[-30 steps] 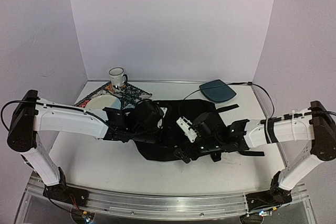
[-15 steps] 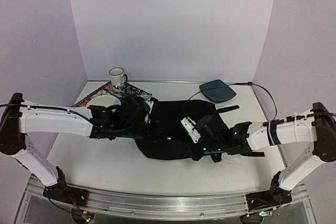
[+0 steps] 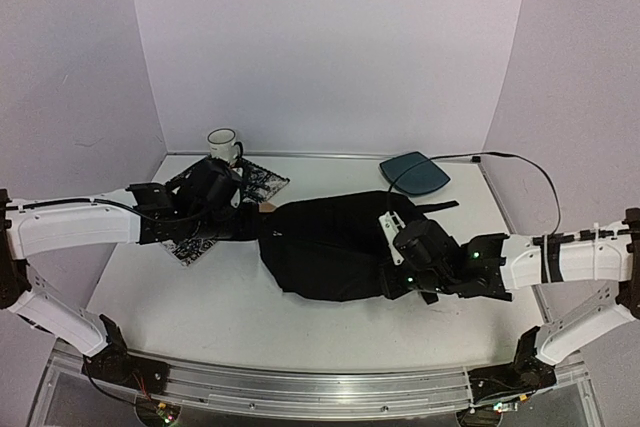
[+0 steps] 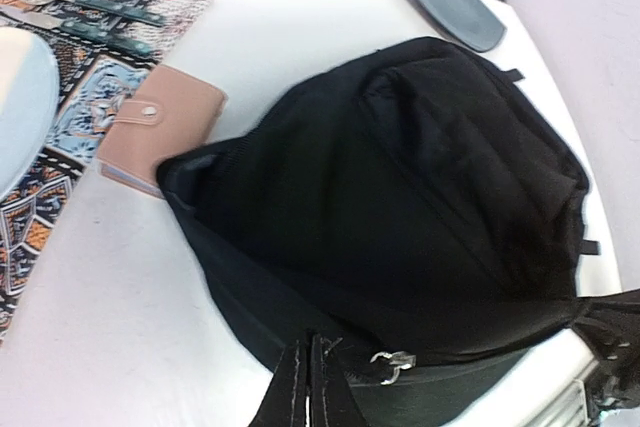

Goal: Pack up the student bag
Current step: Zip the largest pocket of the bag in the student bag, then hold the student bag at the center of the board.

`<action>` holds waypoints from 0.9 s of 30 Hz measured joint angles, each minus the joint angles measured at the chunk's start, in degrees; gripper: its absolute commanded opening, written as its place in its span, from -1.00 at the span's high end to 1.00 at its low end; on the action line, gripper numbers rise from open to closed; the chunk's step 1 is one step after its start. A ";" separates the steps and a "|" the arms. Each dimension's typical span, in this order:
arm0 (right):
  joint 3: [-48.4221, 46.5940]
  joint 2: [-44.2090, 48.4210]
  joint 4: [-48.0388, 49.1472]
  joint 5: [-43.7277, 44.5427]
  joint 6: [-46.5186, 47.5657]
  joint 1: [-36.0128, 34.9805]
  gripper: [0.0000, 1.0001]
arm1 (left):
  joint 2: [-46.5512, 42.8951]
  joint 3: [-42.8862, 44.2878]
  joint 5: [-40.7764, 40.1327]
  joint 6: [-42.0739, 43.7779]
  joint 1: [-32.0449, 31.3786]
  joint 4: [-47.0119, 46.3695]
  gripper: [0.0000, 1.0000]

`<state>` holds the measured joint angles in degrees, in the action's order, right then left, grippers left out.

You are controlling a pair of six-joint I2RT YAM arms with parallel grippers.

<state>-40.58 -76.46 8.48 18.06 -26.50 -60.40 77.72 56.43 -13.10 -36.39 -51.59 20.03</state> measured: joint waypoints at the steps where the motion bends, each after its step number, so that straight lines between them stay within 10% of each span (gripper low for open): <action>1: 0.15 0.59 -0.23 0.43 -0.71 0.00 1.00 | -0.01 -0.20 -0.26 0.28 0.27 0.04 1.00; 10: 0.53 2.62 -7.29 -0.68 0.55 0.91 0.38 | -0.42 -4.07 3.85 2.42 3.42 -1.81 1.00; 20: -6.63 2.35 -5.74 -7.53 7.03 0.49 -0.33 | -3.77 -7.72 10.59 -3.29 0.28 -6.67 -0.23; 27: -8.55 -0.26 -5.04 -9.14 9.04 0.20 -0.41 | -4.13 -11.29 12.68 -10.16 0.42 -7.78 -0.34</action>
<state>-49.13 -76.73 3.44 8.92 -17.46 -60.20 73.60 45.14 -0.42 -46.56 -51.18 12.25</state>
